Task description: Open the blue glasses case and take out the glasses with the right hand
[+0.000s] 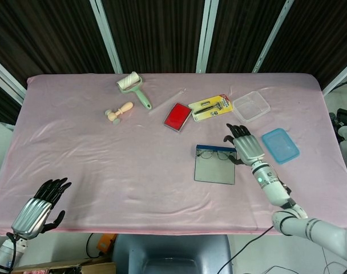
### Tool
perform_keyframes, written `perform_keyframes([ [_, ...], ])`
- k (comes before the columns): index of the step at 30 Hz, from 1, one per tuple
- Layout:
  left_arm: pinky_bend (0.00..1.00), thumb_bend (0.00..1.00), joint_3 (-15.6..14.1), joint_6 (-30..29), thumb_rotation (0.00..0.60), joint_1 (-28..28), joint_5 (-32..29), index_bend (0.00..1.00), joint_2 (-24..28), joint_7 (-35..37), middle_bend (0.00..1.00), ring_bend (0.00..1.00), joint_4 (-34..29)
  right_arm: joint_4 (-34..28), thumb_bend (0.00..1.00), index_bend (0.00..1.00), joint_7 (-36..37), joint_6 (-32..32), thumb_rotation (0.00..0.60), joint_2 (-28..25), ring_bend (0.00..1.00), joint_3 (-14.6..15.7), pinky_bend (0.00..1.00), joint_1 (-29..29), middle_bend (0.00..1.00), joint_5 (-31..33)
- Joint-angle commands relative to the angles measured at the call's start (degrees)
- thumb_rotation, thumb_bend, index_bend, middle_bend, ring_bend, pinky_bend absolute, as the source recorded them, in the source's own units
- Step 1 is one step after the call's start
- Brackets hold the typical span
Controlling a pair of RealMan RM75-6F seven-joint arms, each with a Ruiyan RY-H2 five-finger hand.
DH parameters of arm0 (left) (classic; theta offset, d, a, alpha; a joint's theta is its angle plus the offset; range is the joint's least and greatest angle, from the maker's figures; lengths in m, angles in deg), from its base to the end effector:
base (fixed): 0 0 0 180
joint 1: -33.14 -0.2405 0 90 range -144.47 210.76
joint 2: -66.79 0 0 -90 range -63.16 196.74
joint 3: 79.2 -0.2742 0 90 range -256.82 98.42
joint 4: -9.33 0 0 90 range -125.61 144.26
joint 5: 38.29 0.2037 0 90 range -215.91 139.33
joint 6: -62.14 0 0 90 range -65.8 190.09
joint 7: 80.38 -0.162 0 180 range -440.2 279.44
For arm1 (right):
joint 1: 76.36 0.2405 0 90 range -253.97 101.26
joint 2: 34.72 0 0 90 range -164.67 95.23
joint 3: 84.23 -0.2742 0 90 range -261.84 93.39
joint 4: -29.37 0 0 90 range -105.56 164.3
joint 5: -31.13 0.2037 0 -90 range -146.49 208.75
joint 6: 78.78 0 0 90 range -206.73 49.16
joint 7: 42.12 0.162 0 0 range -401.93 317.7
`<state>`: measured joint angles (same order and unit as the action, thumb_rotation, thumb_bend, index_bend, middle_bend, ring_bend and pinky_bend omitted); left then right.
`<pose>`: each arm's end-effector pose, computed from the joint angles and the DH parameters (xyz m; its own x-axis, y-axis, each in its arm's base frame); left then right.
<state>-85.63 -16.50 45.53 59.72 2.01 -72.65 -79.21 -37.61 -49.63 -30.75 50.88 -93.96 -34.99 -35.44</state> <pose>-0.3051 0.2000 0.1223 0.3897 0.2418 0.8886 0.9011 -0.2995 -0.3137 -0.2416 -0.4184 0.0291 0.5129 -0.2501 0.8212 -0.8548 -0.2371 0.4617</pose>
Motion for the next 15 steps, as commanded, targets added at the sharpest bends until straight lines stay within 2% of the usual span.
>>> perform_keyframes([
  [1,0.0,0.45,-0.1,-0.01,0.6,0.07,0.2,0.0,0.1,0.29,0.0,0.0,0.11,1.02,0.45,0.46,-4.86,-3.7,0.6,3.17,0.0,-2.84,0.0,2.89,0.01,6.23],
  [7,0.0,0.45,-0.26,-0.3,0.6,0.07,0.61,0.0,0.17,0.65,0.0,0.0,0.24,1.69,0.45,0.49,-10.27,-4.6,0.6,4.56,0.0,-3.28,0.0,4.61,0.01,11.26],
  [15,0.0,0.45,-0.3,-0.19,0.6,0.12,0.57,0.0,0.13,0.49,0.0,0.0,0.21,4.58,0.46,0.53,-12.46,-6.87,0.6,6.49,0.0,-3.43,0.0,6.33,0.02,15.7],
])
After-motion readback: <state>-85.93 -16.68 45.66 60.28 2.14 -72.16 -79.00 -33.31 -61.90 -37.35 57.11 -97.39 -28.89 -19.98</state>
